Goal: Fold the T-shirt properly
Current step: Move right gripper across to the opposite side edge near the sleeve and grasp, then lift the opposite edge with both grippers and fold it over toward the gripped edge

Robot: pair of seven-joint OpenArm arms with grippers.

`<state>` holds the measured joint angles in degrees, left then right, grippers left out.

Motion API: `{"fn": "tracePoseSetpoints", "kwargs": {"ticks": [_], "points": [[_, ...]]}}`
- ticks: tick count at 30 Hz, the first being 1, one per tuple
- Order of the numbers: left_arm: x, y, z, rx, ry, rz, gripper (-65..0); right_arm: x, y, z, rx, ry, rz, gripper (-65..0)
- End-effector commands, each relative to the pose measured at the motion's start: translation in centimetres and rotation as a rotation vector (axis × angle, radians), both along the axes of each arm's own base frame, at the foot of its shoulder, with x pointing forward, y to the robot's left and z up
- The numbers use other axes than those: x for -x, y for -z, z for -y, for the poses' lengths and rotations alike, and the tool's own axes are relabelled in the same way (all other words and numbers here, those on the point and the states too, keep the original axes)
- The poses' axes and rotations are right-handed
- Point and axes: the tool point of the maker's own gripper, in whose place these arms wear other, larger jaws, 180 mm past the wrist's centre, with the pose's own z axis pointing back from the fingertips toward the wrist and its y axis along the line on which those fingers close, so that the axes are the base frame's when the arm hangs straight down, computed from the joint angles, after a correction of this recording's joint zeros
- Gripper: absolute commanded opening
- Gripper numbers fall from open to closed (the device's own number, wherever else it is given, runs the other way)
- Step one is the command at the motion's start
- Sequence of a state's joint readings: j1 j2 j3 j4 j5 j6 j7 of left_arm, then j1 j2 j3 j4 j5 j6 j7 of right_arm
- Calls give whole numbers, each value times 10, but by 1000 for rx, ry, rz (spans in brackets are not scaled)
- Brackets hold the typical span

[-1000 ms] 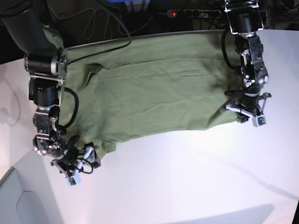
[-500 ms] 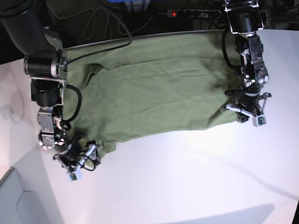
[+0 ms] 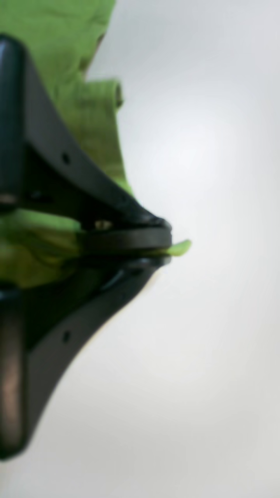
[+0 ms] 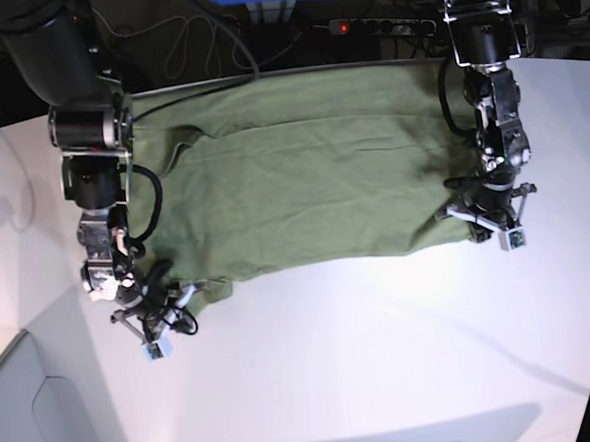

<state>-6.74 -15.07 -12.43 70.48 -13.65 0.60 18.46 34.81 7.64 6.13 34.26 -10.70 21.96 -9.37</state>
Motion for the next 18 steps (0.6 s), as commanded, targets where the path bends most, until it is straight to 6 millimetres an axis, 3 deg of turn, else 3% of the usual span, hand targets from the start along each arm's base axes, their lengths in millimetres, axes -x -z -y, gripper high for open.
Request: {"fn": "tracePoseSetpoints", "kwargs": {"ticks": [1, 6, 13, 18], "points": [[-10, -21, -4, -23, 6, 67, -650, -15, -26, 14, 8, 21, 79, -650], [-10, -36, 1, -34, 23, 106, -650, -5, -45, 17, 66, 5, 135, -650], [-5, -33, 2, -33, 23, 102, -650, 19, -71, 21, 127, -1, 214, -650], [2, -35, -17, -29, -30, 109, -650, 42, -84, 37, 155, 44, 244, -650]]}}
